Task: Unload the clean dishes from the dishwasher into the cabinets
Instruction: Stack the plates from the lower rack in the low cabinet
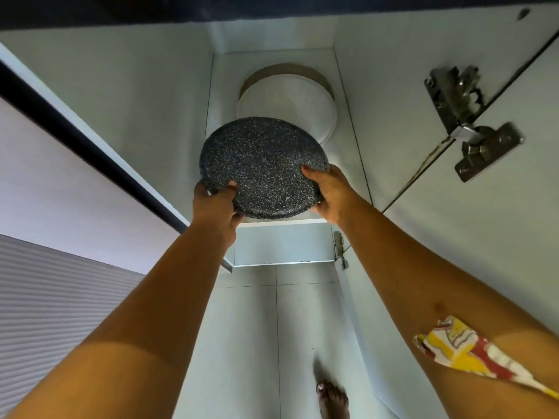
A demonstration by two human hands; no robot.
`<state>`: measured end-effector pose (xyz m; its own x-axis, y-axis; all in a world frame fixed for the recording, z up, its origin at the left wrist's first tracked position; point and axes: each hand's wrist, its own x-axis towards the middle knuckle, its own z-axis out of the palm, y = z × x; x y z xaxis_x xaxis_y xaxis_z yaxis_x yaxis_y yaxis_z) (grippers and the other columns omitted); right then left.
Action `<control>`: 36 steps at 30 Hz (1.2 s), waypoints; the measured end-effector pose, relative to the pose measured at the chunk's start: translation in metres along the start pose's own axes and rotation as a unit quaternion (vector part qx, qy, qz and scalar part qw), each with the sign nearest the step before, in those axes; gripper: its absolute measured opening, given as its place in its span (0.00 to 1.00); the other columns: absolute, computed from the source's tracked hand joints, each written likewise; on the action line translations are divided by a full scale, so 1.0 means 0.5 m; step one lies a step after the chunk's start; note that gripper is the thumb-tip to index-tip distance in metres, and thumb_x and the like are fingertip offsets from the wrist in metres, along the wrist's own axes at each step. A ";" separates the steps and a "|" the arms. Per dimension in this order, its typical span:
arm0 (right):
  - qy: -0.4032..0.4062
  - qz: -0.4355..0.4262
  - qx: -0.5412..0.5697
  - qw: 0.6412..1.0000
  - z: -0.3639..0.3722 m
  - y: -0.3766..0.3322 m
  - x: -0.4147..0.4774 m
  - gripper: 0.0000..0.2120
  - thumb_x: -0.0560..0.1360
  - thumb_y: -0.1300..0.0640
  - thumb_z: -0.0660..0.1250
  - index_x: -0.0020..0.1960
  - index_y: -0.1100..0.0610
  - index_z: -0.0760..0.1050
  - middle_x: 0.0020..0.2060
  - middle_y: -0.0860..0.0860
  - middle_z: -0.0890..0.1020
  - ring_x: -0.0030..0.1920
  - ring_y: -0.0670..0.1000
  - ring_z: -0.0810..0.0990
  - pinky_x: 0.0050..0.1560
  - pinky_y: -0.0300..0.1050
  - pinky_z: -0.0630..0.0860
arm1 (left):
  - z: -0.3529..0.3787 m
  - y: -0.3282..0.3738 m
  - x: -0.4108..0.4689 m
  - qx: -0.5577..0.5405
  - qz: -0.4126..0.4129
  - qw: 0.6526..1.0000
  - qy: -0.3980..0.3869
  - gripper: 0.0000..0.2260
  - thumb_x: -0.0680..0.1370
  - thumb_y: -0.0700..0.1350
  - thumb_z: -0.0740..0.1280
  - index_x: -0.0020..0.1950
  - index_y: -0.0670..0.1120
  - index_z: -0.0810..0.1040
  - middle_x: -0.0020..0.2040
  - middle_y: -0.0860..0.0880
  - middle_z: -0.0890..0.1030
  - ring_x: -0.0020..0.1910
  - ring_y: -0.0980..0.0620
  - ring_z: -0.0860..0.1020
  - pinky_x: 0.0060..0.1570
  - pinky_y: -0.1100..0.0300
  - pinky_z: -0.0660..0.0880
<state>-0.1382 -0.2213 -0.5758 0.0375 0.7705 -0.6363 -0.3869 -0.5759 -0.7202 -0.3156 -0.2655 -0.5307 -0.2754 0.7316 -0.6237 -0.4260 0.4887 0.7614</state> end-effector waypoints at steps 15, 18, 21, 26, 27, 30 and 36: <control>0.012 -0.296 -0.658 0.692 -0.041 0.079 -0.019 0.42 0.70 0.35 0.65 0.76 0.43 0.48 0.77 0.55 0.44 0.76 0.60 0.40 0.69 0.69 0.45 | 0.051 -0.009 0.033 0.243 -0.035 0.966 -0.077 0.21 0.75 0.28 0.64 0.66 0.38 0.66 0.65 0.40 0.72 0.64 0.43 0.72 0.63 0.50 0.72; -0.012 -0.296 -0.744 0.599 -0.040 0.101 -0.014 0.35 0.75 0.39 0.60 0.76 0.39 0.44 0.77 0.54 0.42 0.76 0.60 0.38 0.69 0.72 0.46 | 0.040 -0.013 0.035 0.254 -0.043 0.961 -0.096 0.21 0.75 0.29 0.64 0.67 0.41 0.67 0.64 0.41 0.73 0.64 0.44 0.73 0.64 0.47 0.69; -0.019 -0.281 -0.779 0.560 -0.037 0.087 -0.003 0.34 0.77 0.40 0.58 0.75 0.38 0.40 0.77 0.54 0.39 0.76 0.60 0.38 0.69 0.70 0.46 | 0.028 -0.017 0.036 0.259 -0.040 0.958 -0.119 0.20 0.76 0.31 0.64 0.66 0.45 0.69 0.67 0.44 0.72 0.67 0.46 0.70 0.63 0.47 0.68; -0.044 -0.229 -0.799 0.555 -0.009 0.034 0.017 0.32 0.76 0.34 0.49 0.75 0.38 0.40 0.77 0.55 0.39 0.76 0.62 0.39 0.71 0.69 0.46 | 0.032 -0.019 0.030 0.243 -0.030 0.959 -0.143 0.21 0.76 0.31 0.63 0.67 0.46 0.69 0.70 0.46 0.70 0.71 0.47 0.66 0.67 0.45 0.64; -0.040 -0.219 -0.803 0.553 0.001 0.023 0.022 0.32 0.77 0.34 0.49 0.75 0.39 0.40 0.77 0.55 0.40 0.76 0.62 0.39 0.71 0.69 0.47 | 0.037 -0.018 0.028 0.240 -0.028 0.959 -0.149 0.21 0.76 0.31 0.62 0.67 0.47 0.69 0.70 0.46 0.69 0.71 0.47 0.66 0.67 0.44 0.64; -0.031 -0.199 -0.811 0.549 0.024 -0.006 0.041 0.30 0.78 0.38 0.52 0.75 0.38 0.41 0.77 0.54 0.40 0.76 0.62 0.40 0.71 0.68 0.50 | 0.048 -0.014 0.027 0.264 -0.015 0.951 -0.157 0.24 0.77 0.33 0.63 0.71 0.48 0.65 0.73 0.47 0.66 0.72 0.47 0.64 0.66 0.45 0.65; -0.027 -0.172 -0.803 0.570 0.048 -0.041 0.070 0.31 0.78 0.43 0.58 0.76 0.39 0.45 0.77 0.54 0.43 0.76 0.63 0.42 0.71 0.68 0.56 | 0.044 -0.017 0.039 0.351 0.002 0.921 -0.171 0.28 0.77 0.39 0.65 0.75 0.52 0.59 0.75 0.48 0.62 0.71 0.47 0.65 0.61 0.51 0.68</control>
<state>-0.1513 -0.1760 -0.5765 -0.1879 0.8962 -0.4020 0.9788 0.1370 -0.1522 -0.2984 -0.2450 -0.5455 0.0628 0.7826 -0.6193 0.2692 0.5842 0.7656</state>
